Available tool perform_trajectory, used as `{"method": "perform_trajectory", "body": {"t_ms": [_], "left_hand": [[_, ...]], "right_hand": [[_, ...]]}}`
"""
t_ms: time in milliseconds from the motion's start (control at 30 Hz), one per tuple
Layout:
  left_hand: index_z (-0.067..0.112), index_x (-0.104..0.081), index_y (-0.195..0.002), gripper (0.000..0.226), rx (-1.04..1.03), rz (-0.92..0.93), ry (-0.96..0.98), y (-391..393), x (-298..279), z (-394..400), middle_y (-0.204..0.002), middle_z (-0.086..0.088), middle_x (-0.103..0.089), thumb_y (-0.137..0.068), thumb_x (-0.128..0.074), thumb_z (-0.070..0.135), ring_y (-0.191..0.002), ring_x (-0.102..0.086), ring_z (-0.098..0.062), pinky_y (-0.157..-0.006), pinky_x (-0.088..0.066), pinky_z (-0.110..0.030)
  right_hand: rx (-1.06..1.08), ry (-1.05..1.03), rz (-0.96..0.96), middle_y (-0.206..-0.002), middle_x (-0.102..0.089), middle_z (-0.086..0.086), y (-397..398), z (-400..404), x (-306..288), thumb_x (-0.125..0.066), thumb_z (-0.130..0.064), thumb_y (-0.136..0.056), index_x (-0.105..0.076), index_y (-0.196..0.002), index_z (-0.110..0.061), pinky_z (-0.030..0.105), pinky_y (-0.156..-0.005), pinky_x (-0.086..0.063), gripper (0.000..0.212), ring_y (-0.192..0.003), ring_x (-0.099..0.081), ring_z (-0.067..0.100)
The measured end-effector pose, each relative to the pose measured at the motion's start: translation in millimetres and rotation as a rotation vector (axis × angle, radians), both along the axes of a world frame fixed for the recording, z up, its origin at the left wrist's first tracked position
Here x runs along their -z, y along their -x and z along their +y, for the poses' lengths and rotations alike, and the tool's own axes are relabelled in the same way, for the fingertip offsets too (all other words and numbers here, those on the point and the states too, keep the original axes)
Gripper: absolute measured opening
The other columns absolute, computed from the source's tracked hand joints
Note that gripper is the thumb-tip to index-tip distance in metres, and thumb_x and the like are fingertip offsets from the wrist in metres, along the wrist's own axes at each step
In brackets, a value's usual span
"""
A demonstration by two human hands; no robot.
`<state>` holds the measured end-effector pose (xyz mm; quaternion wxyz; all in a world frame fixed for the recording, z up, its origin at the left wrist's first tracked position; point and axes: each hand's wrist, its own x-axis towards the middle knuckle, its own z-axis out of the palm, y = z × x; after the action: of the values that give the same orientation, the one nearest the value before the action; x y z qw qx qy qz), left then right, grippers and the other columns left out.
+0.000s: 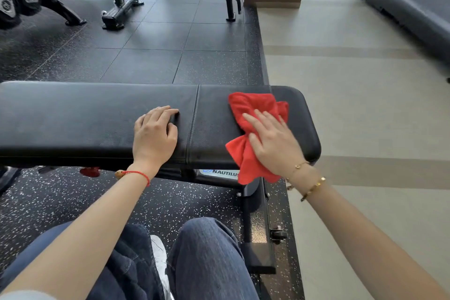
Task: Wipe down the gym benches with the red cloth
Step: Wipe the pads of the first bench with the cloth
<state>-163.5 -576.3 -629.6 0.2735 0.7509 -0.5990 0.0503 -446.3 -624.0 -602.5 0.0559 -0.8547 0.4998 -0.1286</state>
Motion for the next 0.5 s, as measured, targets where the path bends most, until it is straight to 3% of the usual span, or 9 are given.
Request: {"method": "perform_trajectory", "body": {"t_ms": [133,267,367,500], "left_hand": [[0.023,-0.059,-0.128,0.037,-0.008,-0.006,-0.009,2,-1,0,-0.138,0.002,-0.057,-0.093,-0.047,0.017,-0.133,-0.046,-0.018,-0.115,-0.026,-0.040],[0.023,-0.060,-0.125,0.036,-0.016,-0.019,-0.005,3,-2,-1,-0.135,0.003,-0.058,-0.092,-0.047,0.017,-0.131,-0.047,-0.017,-0.113,-0.027,-0.040],[0.024,-0.061,-0.124,0.036,-0.024,-0.010,0.002,4,-3,-1,-0.134,0.003,-0.059,-0.091,-0.047,0.017,-0.130,-0.048,-0.017,-0.113,-0.028,-0.040],[0.023,-0.061,-0.124,0.037,-0.030,-0.005,-0.003,5,-3,0,-0.136,0.003,-0.059,-0.091,-0.049,0.016,-0.131,-0.047,-0.017,-0.113,-0.027,-0.038]], "right_hand": [[0.190,-0.053,-0.020,-0.159,-0.028,0.006,24,-42,-2,-0.038,-0.029,-0.098,-0.031,-0.150,-0.030,0.041,-0.122,-0.008,0.052,-0.147,-0.023,0.024],[0.256,-0.084,-0.011,-0.159,-0.026,0.008,-8,-96,-10,-0.033,-0.028,-0.100,-0.031,-0.150,-0.024,0.044,-0.122,-0.006,0.050,-0.147,-0.022,0.024],[0.154,-0.026,0.064,-0.159,-0.027,0.009,-50,-100,-14,-0.032,-0.028,-0.100,-0.032,-0.150,-0.020,0.045,-0.120,-0.011,0.050,-0.145,-0.026,0.022],[-0.103,0.030,0.089,-0.159,-0.026,0.007,-90,-49,-5,-0.032,-0.031,-0.100,-0.029,-0.151,-0.022,0.042,-0.120,-0.010,0.051,-0.145,-0.027,0.022]]}}
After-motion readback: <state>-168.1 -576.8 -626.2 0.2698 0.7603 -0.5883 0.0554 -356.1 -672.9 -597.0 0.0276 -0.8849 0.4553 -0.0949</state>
